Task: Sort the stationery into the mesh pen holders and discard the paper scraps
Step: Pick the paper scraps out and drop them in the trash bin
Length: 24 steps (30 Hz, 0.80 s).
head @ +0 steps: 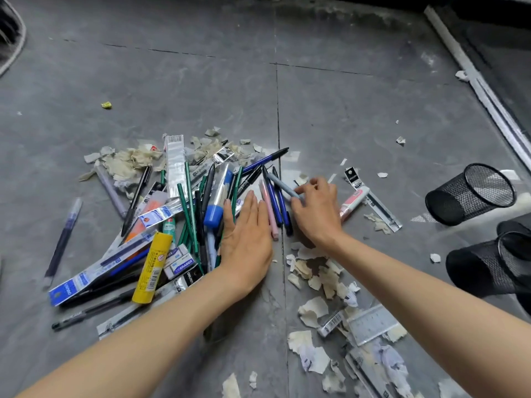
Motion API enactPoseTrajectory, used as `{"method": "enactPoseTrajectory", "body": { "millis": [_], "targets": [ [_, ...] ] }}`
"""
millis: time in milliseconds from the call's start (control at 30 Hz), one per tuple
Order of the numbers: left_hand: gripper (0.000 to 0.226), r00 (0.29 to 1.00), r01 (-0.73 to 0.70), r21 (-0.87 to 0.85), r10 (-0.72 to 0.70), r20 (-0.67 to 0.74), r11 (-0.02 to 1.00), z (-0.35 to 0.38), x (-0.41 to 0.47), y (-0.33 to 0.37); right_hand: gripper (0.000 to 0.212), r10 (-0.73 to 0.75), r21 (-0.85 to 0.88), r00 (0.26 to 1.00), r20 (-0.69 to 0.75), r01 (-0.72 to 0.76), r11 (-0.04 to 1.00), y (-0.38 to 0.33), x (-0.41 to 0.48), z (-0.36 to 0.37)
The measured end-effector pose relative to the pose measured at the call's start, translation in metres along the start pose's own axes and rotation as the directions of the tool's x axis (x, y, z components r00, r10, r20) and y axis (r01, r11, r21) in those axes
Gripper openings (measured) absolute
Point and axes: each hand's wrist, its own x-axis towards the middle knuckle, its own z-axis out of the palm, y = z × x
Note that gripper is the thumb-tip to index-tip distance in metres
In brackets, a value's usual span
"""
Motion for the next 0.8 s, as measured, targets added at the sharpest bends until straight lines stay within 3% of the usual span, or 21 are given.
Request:
{"method": "enactPoseTrajectory", "body": {
  "millis": [133, 233, 400, 600, 800],
  "targets": [
    [0.071, 0.996, -0.061, -0.018, 0.062, 0.067, 0.998, 0.012, -0.011, 0.000, 0.030, -0.102, 0.096, 0.989, 0.109, 0.092, 0.991, 0.001, 0.010, 0.005],
    [0.069, 0.996, -0.075, -0.015, 0.075, 0.049, 0.997, 0.011, -0.023, 0.001, 0.025, -0.171, 0.083, 0.979, 0.109, 0.162, 0.983, 0.004, 0.012, 0.010],
    [0.068, 0.997, -0.064, -0.021, 0.065, 0.037, 0.998, -0.003, -0.036, 0.007, 0.043, -0.152, -0.032, 0.980, 0.130, 0.158, 0.987, 0.010, -0.008, 0.009],
    [0.064, 0.993, -0.112, 0.017, 0.111, 0.041, 0.994, 0.003, -0.050, 0.015, 0.048, -0.101, -0.052, 0.985, 0.139, 0.109, 0.993, 0.019, -0.055, 0.002],
    [0.038, 0.975, -0.223, -0.220, 0.219, -0.044, 0.950, 0.004, -0.051, 0.027, 0.047, -0.148, -0.057, 0.966, 0.213, 0.163, 0.985, 0.022, -0.108, -0.003]
  ]
}}
